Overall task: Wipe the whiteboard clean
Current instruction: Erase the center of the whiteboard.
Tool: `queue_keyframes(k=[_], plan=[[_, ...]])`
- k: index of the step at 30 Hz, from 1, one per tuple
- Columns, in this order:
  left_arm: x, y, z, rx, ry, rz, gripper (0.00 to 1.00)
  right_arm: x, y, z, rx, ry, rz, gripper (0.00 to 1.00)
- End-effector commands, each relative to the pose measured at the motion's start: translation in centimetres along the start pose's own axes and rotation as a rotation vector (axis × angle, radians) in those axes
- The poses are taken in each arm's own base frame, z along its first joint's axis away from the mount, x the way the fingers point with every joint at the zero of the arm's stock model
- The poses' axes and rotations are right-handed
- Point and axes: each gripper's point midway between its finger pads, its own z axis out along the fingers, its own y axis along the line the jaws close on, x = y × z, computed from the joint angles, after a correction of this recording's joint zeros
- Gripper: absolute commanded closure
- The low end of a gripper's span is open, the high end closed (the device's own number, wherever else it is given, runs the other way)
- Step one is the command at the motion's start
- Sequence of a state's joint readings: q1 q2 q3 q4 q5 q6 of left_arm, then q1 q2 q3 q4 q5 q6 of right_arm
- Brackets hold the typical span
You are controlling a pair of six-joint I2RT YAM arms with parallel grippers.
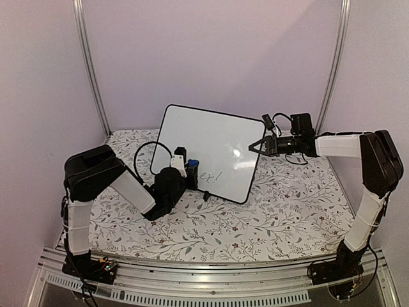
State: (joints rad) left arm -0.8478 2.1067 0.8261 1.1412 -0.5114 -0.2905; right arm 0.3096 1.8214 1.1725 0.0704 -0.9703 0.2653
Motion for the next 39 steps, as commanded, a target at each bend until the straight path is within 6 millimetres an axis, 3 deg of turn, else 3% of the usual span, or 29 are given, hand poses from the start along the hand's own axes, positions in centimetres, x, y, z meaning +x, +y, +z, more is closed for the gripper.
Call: queue_keyframes(k=[1,4,10,15,20,27,31,35,39], plan=[[6.2,-2.2,-0.4,0.089,0.178,0.118,1.0,7.4,0.7,1.9,-0.071,0.212,0.191,0.99],[6.5,-0.4,-0.5,0.016,0.194,0.107,1.0,7.3,0.7,1.9,-0.072,0.211,0.189,0.99],[6.3,6.9,-1.2,-0.157,0.227,0.031,1.0,7.5,0.7,2.0,-0.073,0.215,0.19,1.0],[5.0,9.1,-1.2,-0.21,0.209,0.049,1.0,7.5,0.6,2.0,-0.072,0.215,0.19,0.99],[5.2,6.7,-0.7,-0.123,0.209,0.053,1.0,7.4,0.6,2.0,-0.073,0.214,0.189,0.99],[6.7,-0.2,-0.3,0.041,0.21,0.098,1.0,7.5,0.6,2.0,-0.072,0.216,0.193,0.99],[7.4,-2.7,-0.6,0.108,0.217,0.108,1.0,7.4,0.7,2.1,-0.071,0.216,0.191,1.0],[7.7,-4.0,-1.0,0.147,0.217,0.124,1.0,7.3,0.7,2.0,-0.072,0.215,0.19,0.99],[7.7,-1.9,-1.0,0.078,0.222,0.109,1.0,7.3,0.8,2.0,-0.072,0.215,0.189,0.99]])
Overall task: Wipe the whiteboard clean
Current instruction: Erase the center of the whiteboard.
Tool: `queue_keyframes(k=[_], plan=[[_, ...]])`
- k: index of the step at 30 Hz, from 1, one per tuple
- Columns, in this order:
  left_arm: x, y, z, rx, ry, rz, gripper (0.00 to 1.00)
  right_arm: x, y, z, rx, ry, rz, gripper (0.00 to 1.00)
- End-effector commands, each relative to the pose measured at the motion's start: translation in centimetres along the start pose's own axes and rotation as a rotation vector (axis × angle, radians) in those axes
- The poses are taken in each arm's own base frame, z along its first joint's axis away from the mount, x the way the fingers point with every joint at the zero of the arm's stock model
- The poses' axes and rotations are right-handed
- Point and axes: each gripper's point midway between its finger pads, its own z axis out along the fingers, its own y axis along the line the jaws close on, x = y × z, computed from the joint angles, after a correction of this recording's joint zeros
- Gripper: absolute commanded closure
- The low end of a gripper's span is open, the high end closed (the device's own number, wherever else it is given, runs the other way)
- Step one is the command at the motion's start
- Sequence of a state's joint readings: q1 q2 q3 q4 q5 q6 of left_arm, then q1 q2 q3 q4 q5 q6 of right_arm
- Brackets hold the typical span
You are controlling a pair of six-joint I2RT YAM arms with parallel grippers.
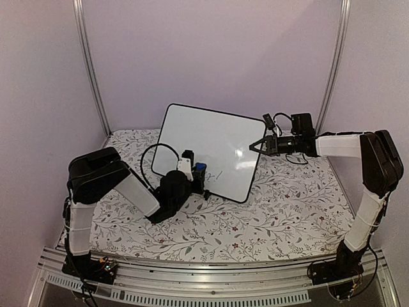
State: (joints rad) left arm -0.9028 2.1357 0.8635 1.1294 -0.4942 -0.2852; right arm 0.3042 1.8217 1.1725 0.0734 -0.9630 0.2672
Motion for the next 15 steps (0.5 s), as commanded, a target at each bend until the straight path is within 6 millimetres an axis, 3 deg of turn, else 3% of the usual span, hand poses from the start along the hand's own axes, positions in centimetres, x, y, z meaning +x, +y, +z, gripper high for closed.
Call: queue_keyframes(k=[1,8,12,15], plan=[[6.6,2.1,-0.8,-0.013,0.211,0.069,1.0,7.5,1.1,2.1,-0.08,0.223,0.186,0.99],[5.3,8.5,-2.1,-0.154,0.199,0.021,1.0,7.1,1.3,2.4,-0.086,0.215,0.178,0.99],[4.5,10.4,-2.2,-0.203,0.189,0.025,1.0,6.8,1.4,2.6,-0.088,0.214,0.178,0.99],[4.3,10.5,-2.0,-0.201,0.185,0.021,1.0,6.5,1.3,2.8,-0.086,0.208,0.174,0.99]])
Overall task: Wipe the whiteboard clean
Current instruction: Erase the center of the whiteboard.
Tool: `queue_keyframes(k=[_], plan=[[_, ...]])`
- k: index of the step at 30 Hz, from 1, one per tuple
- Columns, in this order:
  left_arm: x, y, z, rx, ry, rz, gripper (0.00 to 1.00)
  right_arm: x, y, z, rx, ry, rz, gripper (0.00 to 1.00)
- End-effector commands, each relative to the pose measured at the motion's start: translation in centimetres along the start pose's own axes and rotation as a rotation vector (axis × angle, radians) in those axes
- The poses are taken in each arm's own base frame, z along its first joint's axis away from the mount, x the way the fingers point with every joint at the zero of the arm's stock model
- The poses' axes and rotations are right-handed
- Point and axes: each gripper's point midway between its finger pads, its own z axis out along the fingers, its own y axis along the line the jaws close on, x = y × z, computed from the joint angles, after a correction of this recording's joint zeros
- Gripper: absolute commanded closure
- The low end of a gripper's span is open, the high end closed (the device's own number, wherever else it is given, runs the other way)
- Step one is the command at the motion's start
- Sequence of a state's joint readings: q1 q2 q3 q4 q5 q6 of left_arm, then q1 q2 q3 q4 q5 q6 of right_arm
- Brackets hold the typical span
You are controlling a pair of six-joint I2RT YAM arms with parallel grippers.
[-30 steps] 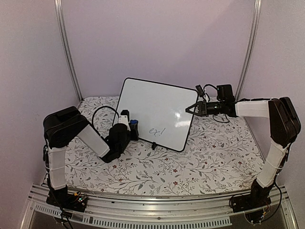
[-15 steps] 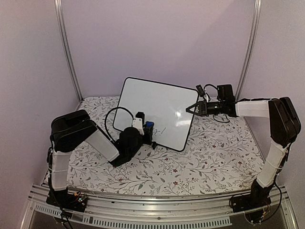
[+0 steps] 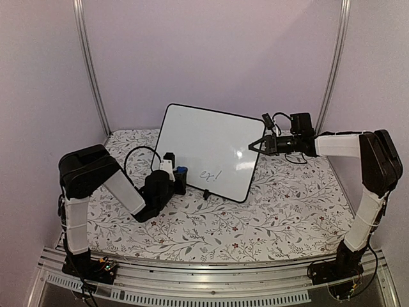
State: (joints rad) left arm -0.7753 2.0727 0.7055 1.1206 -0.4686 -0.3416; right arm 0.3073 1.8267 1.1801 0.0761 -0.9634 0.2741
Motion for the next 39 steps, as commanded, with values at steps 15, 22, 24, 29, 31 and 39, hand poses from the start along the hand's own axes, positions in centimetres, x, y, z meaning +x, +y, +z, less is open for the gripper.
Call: queue_keyframes(k=[15,22,24,29,31,39], plan=[[5.9,-5.5,0.3,0.121,0.15,0.071,1.0,6.5,1.1,4.4,-0.074,0.215,0.182,0.99],[6.9,-7.9,-0.4,0.187,0.166,0.095,1.0,6.6,0.9,5.0,-0.076,0.224,0.187,0.99],[6.9,-7.7,-0.4,0.178,0.164,0.093,1.0,6.7,0.9,4.9,-0.074,0.226,0.187,0.99],[5.5,-4.0,0.1,0.044,0.144,0.059,1.0,7.2,0.8,4.8,-0.069,0.236,0.188,0.99],[4.5,-2.0,0.2,-0.006,0.128,0.029,1.0,7.3,0.8,4.8,-0.068,0.241,0.189,0.99],[2.0,0.8,1.3,-0.058,0.092,0.033,1.0,7.5,0.7,4.8,-0.07,0.245,0.186,0.99]])
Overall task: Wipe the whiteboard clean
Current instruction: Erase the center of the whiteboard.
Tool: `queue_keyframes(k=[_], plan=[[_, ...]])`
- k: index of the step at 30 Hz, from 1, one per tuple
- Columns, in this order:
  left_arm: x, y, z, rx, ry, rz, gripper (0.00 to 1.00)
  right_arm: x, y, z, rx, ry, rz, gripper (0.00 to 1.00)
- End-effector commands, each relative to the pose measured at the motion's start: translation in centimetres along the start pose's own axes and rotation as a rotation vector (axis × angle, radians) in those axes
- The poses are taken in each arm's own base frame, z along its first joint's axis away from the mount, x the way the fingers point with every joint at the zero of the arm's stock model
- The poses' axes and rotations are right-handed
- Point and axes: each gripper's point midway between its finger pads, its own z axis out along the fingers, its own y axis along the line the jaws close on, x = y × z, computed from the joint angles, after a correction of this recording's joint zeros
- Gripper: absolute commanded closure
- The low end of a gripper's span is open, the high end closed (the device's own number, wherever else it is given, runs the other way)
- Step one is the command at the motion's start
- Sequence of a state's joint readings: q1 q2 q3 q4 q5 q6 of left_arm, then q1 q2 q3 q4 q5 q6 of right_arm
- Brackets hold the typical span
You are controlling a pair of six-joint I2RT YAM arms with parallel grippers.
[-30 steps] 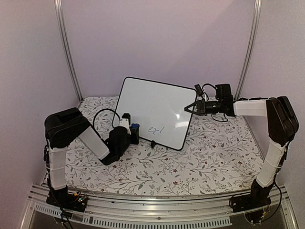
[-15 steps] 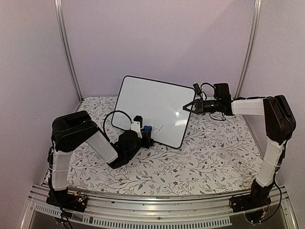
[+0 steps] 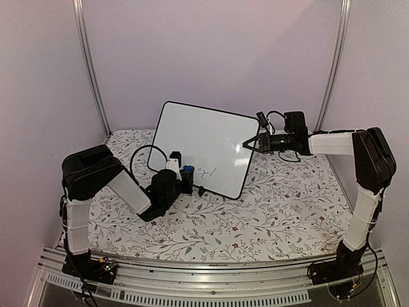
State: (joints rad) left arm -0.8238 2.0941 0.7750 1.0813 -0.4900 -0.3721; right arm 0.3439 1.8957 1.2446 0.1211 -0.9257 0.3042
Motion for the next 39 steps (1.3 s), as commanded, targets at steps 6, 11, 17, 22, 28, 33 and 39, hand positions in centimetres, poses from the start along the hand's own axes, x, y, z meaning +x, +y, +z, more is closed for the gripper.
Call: queue_keyframes(k=[6,11,17,22,28,33,39], plan=[[2.6,1.2,1.3,-0.018,0.106,0.045,1.0,8.7,1.2,2.5,-0.074,0.259,0.205,0.99],[3.5,-3.6,1.4,0.115,0.114,0.09,1.0,8.9,1.2,2.5,-0.075,0.262,0.204,0.99],[4.7,-6.8,1.1,0.198,0.129,0.117,1.0,9.0,1.1,2.6,-0.075,0.266,0.21,0.99],[5.4,-5.2,0.8,0.135,0.144,0.11,1.0,9.1,1.0,2.6,-0.073,0.269,0.209,0.99],[4.4,1.7,0.7,-0.062,0.141,0.055,1.0,9.1,1.1,2.6,-0.073,0.271,0.206,0.99],[2.8,5.4,0.9,-0.162,0.118,0.066,1.0,9.1,1.0,2.6,-0.074,0.271,0.205,0.99],[2.4,3.4,1.7,-0.079,0.111,0.067,1.0,9.1,1.0,2.6,-0.074,0.272,0.207,0.99]])
